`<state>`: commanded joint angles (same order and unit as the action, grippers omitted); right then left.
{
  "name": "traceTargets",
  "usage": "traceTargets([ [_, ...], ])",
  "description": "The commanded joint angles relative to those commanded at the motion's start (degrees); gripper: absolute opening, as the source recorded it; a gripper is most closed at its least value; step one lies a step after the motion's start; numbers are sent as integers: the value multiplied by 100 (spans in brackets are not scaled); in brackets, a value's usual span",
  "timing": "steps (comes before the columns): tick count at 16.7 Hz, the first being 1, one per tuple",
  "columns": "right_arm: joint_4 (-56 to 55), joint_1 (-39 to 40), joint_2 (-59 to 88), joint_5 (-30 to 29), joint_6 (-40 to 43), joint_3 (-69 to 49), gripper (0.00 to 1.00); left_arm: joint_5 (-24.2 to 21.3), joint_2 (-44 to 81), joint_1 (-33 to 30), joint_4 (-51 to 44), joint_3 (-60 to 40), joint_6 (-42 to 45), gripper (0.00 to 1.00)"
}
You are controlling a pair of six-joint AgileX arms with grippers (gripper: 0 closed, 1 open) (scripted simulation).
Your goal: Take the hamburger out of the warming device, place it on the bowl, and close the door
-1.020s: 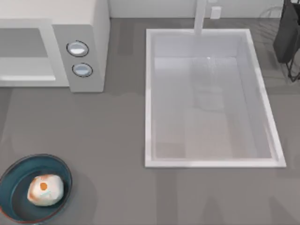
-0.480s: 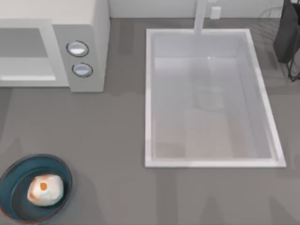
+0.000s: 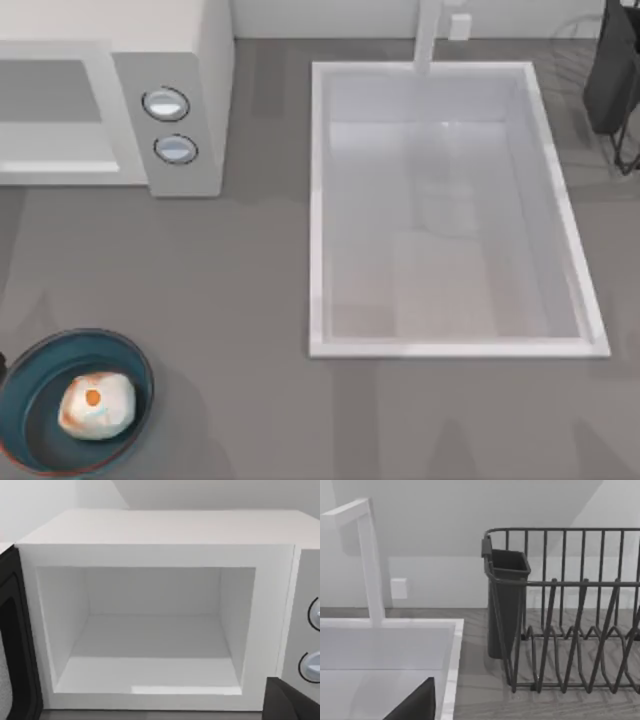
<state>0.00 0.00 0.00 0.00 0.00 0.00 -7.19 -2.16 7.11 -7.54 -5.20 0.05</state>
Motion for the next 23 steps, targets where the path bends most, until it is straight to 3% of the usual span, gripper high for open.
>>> traceTargets([
  [6,0,0,0,0,0,0,100,-531,1286,874,-601,-1163,838,0],
  [18,0,0,0,0,0,0,100,-2511,8015,4212,-2852,-5732,4147,0],
  [23,0,0,0,0,0,0,100,-3011,9747,5079,-3423,-6943,5041,0],
])
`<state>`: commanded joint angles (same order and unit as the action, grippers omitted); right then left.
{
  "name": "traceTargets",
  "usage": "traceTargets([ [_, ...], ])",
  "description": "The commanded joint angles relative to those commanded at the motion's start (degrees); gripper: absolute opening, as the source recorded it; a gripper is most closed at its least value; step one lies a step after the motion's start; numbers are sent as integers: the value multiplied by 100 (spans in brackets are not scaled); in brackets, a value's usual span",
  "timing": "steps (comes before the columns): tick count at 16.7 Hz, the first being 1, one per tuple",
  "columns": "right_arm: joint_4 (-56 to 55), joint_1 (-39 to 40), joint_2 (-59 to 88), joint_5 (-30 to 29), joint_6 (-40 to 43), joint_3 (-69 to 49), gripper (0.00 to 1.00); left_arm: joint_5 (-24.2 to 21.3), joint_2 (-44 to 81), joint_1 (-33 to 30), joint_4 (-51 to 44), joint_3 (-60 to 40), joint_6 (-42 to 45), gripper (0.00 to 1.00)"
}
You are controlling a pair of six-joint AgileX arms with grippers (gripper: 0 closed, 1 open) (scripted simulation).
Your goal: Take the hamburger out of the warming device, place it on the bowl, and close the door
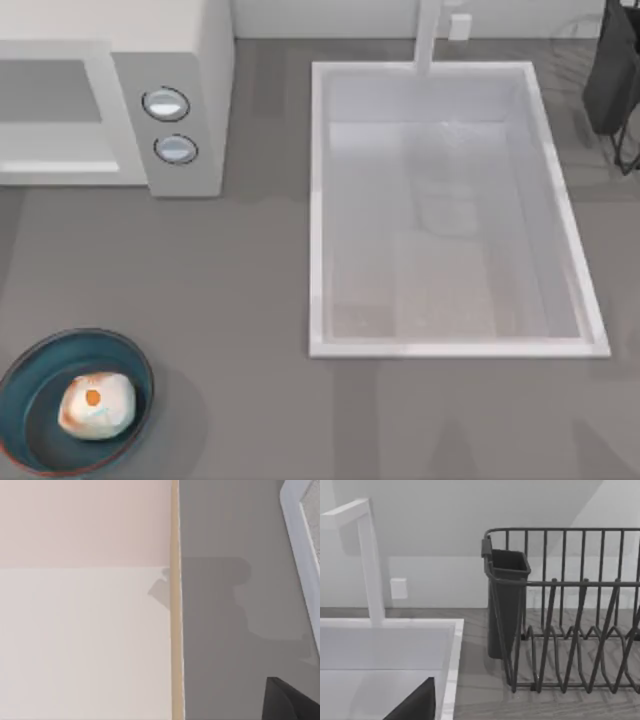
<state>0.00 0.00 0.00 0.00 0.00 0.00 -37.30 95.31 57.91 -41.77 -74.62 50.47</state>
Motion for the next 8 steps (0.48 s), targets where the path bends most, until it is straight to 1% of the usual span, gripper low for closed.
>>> traceTargets([
  [3,0,0,0,0,0,0,100,-92,301,163,-105,-221,173,0],
  [8,0,0,0,0,0,0,100,-75,294,139,-76,-189,171,0],
])
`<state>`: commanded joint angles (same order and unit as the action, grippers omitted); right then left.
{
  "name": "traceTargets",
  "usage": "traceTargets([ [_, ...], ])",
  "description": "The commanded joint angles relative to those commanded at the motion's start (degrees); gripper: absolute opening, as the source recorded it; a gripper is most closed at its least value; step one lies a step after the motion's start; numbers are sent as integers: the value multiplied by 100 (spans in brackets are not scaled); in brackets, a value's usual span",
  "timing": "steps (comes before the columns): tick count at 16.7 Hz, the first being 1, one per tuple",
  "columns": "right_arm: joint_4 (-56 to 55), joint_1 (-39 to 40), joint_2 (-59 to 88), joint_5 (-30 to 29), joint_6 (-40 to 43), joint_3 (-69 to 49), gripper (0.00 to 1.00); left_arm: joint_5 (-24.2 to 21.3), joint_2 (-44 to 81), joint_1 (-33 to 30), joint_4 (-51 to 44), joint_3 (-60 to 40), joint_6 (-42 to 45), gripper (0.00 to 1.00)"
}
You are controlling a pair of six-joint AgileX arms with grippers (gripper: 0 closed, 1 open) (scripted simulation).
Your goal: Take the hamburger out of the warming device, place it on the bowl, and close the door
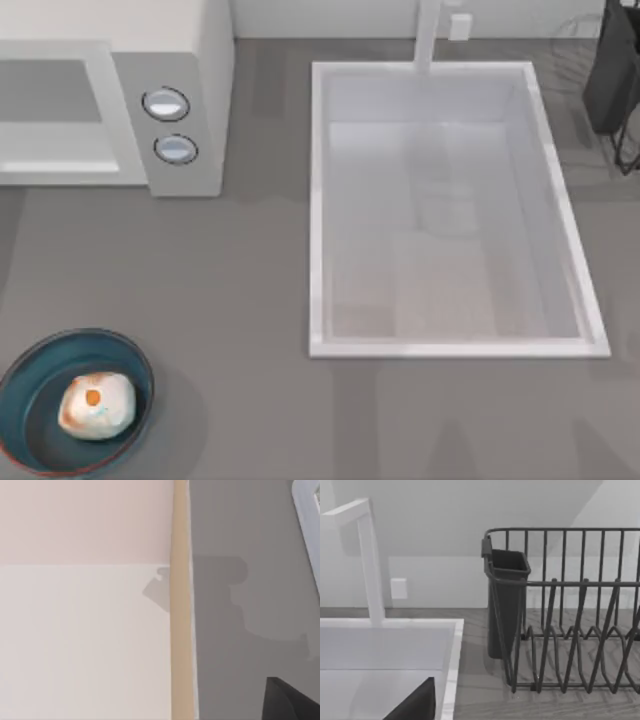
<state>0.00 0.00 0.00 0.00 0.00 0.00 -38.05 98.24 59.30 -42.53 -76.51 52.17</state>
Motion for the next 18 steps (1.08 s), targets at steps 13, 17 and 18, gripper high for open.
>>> traceTargets([
  [13,0,0,0,0,0,0,100,-31,723,40,2195,1495,32,0],
  [17,0,0,0,0,0,0,100,-3,606,-43,2230,1582,-35,0],
  [18,0,0,0,0,0,0,100,37,471,-121,2304,1719,-120,0],
])
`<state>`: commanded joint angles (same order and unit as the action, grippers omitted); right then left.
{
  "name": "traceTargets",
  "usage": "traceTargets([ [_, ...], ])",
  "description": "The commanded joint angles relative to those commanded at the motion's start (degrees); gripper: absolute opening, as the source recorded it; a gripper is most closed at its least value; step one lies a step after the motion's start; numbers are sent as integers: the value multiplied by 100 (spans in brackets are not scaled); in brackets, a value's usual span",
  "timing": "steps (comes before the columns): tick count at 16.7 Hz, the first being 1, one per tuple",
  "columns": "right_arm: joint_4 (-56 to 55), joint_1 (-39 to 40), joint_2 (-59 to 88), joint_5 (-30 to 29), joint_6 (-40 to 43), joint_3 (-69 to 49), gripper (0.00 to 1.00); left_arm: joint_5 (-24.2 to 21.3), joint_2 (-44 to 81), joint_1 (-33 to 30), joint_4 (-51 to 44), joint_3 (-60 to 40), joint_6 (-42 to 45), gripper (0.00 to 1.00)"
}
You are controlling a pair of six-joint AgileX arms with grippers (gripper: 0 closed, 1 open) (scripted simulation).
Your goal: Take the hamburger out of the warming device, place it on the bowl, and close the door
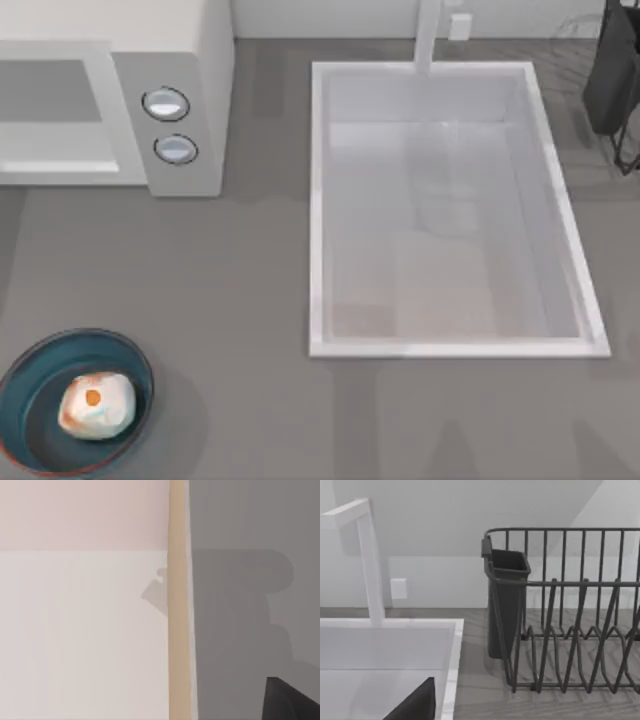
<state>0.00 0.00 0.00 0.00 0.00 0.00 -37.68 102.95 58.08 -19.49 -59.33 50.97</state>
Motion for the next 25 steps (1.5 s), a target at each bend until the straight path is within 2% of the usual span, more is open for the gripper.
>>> traceTargets([
  [7,0,0,0,0,0,0,100,411,-1413,-819,793,1748,-895,0],
  [14,0,0,0,0,0,0,100,507,-1636,-982,907,1995,-1092,0],
  [16,0,0,0,0,0,0,100,714,-1966,-1308,1003,2272,-1409,0],
  [21,0,0,0,0,0,0,100,1414,-3131,-2563,1333,3210,-2525,0],
  [25,0,0,0,0,0,0,100,1572,-3342,-2778,1407,3417,-2737,0],
])
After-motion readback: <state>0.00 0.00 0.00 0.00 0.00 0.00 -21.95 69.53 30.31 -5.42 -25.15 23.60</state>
